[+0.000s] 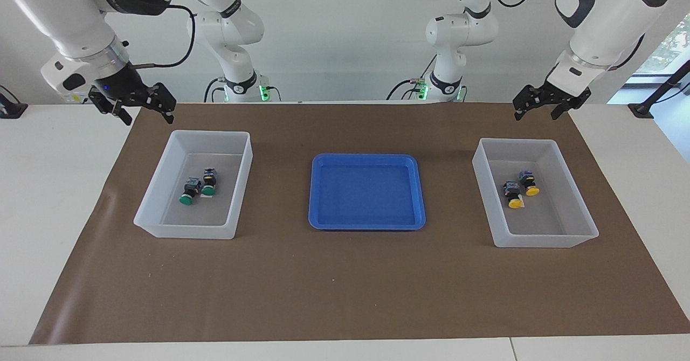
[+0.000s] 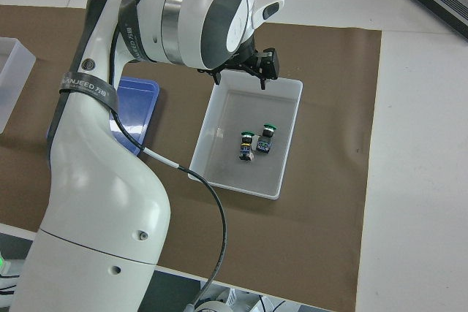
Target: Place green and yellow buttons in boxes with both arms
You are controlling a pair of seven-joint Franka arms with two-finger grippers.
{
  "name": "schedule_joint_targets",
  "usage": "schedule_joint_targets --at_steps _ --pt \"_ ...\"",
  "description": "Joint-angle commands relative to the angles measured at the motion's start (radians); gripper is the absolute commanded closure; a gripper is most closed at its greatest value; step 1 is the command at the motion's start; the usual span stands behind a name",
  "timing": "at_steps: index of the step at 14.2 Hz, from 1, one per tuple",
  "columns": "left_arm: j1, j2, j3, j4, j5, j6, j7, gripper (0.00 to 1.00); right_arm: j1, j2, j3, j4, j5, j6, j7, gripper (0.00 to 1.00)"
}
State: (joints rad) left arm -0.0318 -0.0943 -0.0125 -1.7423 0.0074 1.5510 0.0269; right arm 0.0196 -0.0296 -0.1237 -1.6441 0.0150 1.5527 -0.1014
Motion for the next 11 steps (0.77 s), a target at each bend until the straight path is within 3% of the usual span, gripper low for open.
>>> schedule_joint_targets --at_steps 1,3,11 --pt "-0.03 0.044 0.029 0.113 -0.012 -0.091 -0.018 0.0 -0.01 -0.015 0.003 -0.011 -0.013 -0.003 0.011 0.0" --pt "0.007 0.033 0.017 0.063 -0.026 -0.057 -0.016 0.0 -0.009 -0.015 0.001 -0.011 -0.013 -0.003 0.011 0.0" --pt "-0.003 0.024 0.002 0.069 -0.035 -0.057 -0.015 0.0 -0.007 -0.015 0.003 -0.011 -0.01 -0.005 0.011 0.0"
